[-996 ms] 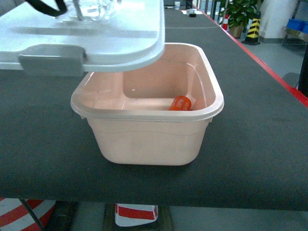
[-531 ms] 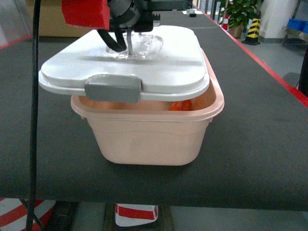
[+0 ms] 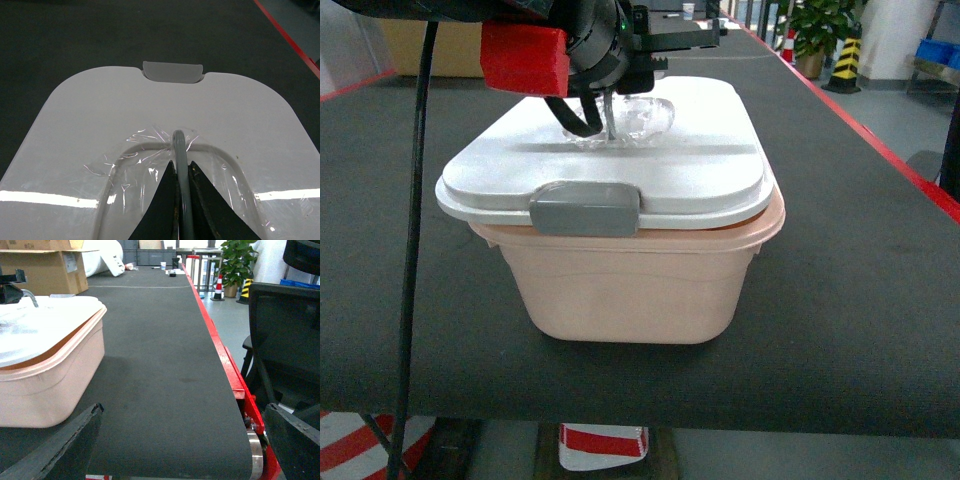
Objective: Pick capacitor and pack into box
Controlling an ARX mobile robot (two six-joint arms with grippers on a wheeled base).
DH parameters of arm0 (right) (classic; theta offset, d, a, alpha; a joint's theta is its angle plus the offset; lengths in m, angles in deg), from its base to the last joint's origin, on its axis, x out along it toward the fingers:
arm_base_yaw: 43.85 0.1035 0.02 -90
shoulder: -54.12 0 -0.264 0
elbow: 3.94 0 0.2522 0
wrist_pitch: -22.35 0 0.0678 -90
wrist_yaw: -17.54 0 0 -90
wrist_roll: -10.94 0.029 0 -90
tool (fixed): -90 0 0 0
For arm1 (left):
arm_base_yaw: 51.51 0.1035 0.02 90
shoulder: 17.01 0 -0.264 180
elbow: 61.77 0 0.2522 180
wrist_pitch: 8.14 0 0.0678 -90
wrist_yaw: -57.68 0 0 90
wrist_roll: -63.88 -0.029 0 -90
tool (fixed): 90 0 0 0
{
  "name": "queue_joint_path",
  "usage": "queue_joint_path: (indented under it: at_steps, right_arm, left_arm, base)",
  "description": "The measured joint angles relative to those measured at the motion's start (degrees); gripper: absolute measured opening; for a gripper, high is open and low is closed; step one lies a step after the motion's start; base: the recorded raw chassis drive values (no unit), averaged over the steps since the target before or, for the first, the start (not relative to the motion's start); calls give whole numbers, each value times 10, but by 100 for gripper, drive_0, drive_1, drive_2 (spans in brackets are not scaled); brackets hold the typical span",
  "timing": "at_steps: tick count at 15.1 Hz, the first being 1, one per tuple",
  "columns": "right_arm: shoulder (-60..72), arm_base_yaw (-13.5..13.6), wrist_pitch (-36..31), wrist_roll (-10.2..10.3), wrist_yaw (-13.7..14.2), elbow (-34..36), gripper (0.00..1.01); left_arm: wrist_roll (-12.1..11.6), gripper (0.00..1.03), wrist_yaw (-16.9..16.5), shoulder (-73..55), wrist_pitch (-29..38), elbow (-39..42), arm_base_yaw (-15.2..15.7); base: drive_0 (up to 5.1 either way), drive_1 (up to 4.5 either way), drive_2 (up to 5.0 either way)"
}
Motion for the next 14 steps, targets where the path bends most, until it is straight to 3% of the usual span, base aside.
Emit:
queue_joint_path:
  at_steps: [3, 7, 10, 11, 14]
  right_arm:
    - [0, 0, 0, 0, 0, 0, 98]
    - [0, 0, 0, 0, 0, 0, 98]
    - [0, 0, 0, 0, 0, 0, 98]
    - [0, 0, 0, 0, 0, 0, 98]
    - [0, 0, 0, 0, 0, 0, 98]
  left_arm:
    - [15, 3, -10, -4, 2, -5, 1]
    - [22, 51, -21, -4, 24, -5, 1]
    - [32, 93, -37, 64, 96, 45, 9]
    - [22, 100, -32, 100, 117, 70, 12]
    - [4, 98, -28, 141, 146, 101, 18]
  base:
    - [0, 0, 0]
    - [0, 0, 0]
    - [0, 0, 0]
    - [0, 0, 0]
    - [0, 0, 0]
